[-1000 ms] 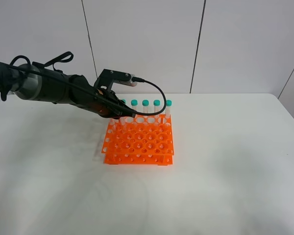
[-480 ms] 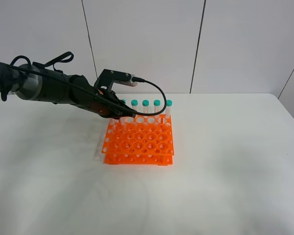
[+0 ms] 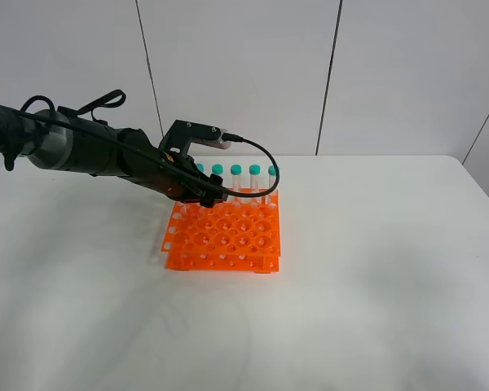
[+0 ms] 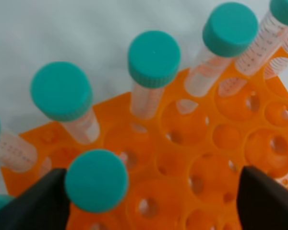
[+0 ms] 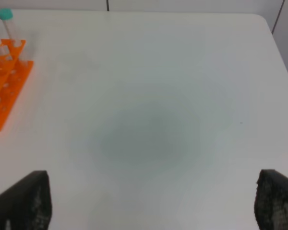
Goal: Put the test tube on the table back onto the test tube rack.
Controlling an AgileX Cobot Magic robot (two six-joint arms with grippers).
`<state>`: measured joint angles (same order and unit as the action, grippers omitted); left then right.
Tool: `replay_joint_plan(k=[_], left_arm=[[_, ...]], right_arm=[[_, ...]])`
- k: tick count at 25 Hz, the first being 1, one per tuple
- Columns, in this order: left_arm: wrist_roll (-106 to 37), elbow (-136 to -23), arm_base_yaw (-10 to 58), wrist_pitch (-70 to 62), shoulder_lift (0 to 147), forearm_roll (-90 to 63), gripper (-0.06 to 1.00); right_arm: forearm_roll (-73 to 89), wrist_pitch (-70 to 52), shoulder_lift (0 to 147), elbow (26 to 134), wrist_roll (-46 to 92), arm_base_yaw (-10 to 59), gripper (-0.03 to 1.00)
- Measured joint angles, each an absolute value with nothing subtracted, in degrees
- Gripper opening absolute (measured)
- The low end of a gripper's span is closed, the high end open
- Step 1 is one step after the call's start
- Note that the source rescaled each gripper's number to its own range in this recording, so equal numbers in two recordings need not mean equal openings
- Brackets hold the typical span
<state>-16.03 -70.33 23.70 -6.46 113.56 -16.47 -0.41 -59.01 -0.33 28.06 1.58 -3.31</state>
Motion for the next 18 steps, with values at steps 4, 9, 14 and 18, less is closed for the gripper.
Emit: replay_joint_plan(k=[4, 9, 14, 18], left_arm=[[-16.0, -70.3, 23.7, -6.5, 113.6, -16.5, 0.79], [-16.0, -70.3, 23.7, -6.7, 113.6, -16.5, 0.80], [-16.0, -70.3, 23.9, -7.8, 113.6, -16.5, 0.80], [-16.0, -70.3, 24.1, -8.0, 113.5, -16.7, 0.80]], right_arm=[[-0.4, -59.0, -0.3, 28.1, 1.6, -3.3, 0.91], [-0.4, -59.0, -0.3, 28.1, 1.6, -3.3, 0.91], [-0.4, -59.0, -0.3, 28.1, 1.6, -3.3, 0.91], [-0.4, -59.0, -0.3, 28.1, 1.6, -3.3, 0.91]])
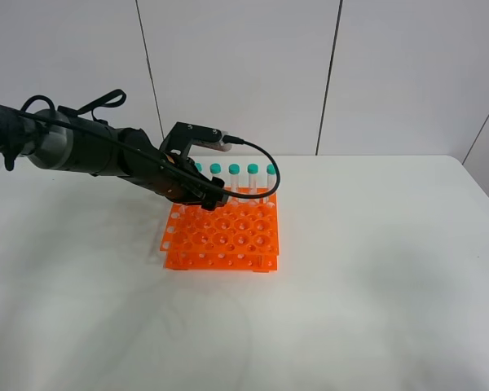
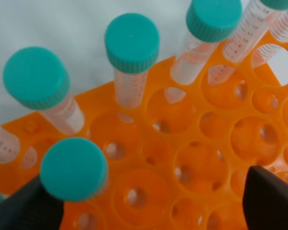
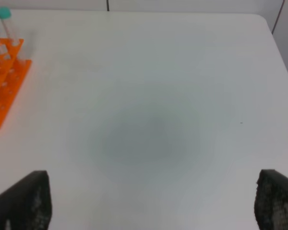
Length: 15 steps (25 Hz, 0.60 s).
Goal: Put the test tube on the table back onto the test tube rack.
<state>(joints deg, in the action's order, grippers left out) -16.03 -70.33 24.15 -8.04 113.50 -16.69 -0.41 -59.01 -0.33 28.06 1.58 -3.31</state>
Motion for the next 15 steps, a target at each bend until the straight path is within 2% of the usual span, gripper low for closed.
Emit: replay_joint_plan(k=[15], left_arm=[[-16.0, -70.3, 24.8, -12.5, 107.1, -17.1, 0.80]], right_arm=[[-0.4, -59.0, -0.3, 28.1, 1.6, -3.3, 0.91]])
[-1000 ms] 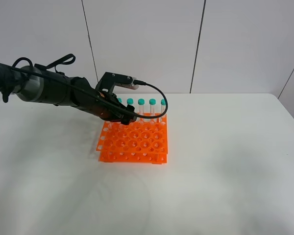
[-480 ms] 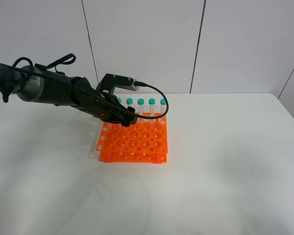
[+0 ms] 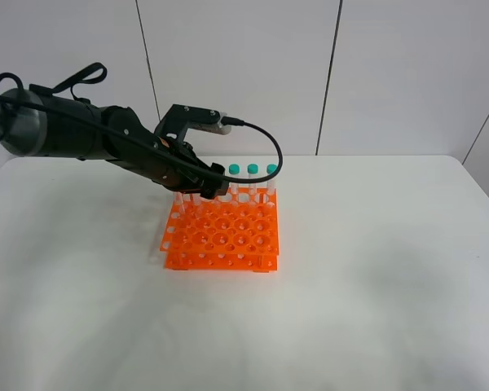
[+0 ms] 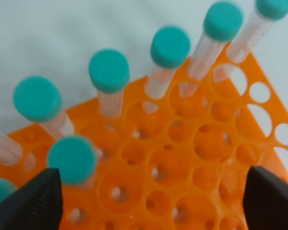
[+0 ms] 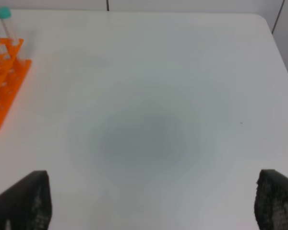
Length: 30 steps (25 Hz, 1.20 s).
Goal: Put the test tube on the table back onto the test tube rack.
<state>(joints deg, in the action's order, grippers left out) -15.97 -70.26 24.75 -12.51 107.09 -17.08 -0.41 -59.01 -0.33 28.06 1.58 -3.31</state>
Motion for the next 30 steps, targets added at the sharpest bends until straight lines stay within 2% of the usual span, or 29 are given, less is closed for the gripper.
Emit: replay_joint_plan(k=[15, 30], left_arm=[[-16.0, -70.3, 20.2, -18.7, 97.4, -15.1, 0.81], [-16.0, -70.2, 9.4, -23.2, 94.0, -14.1, 0.81]], right_arm=[[-0.4, -59.0, -0.3, 28.1, 1.6, -3.3, 0.91], [-0.4, -59.0, -0.3, 28.1, 1.6, -3.3, 0.91]])
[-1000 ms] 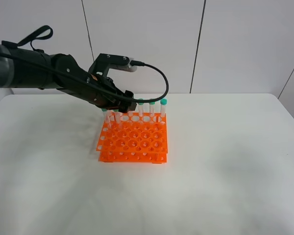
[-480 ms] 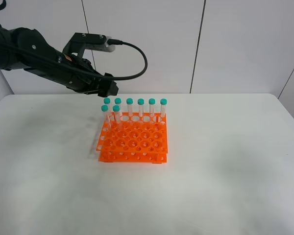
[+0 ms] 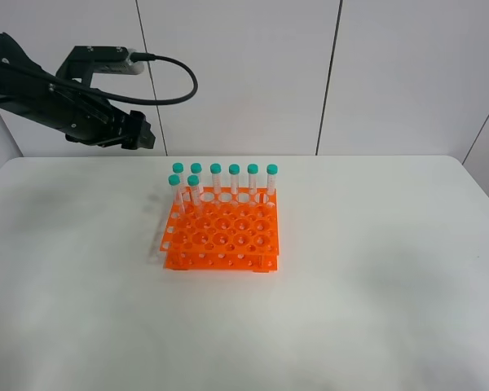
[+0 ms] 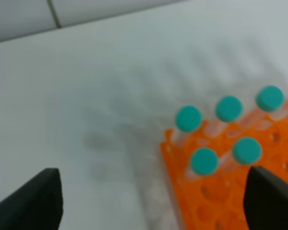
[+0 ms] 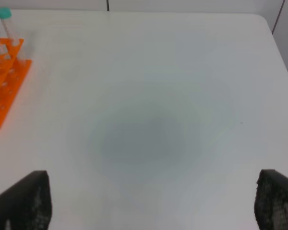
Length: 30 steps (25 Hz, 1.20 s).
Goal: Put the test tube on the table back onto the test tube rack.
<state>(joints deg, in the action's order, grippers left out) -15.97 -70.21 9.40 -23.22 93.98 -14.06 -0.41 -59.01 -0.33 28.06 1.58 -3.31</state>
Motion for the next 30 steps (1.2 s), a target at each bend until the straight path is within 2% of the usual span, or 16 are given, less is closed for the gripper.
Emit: replay_joint_plan(k=[9, 20, 30], left_arm=[[-16.1, -70.1, 7.3, -24.7, 88.4, -13.2, 0.81], [-16.1, -63.7, 0.0, -24.0, 81.4, -11.2, 0.81], [-16.1, -60.1, -0.3, -24.0, 74.2, -11.1, 0.81]], right_arm=[[-0.4, -59.0, -0.3, 28.1, 1.6, -3.3, 0.91], [-0.4, -59.0, -0.3, 28.1, 1.6, -3.3, 0.91], [-0.4, -59.0, -0.3, 28.1, 1.6, -3.3, 0.91]])
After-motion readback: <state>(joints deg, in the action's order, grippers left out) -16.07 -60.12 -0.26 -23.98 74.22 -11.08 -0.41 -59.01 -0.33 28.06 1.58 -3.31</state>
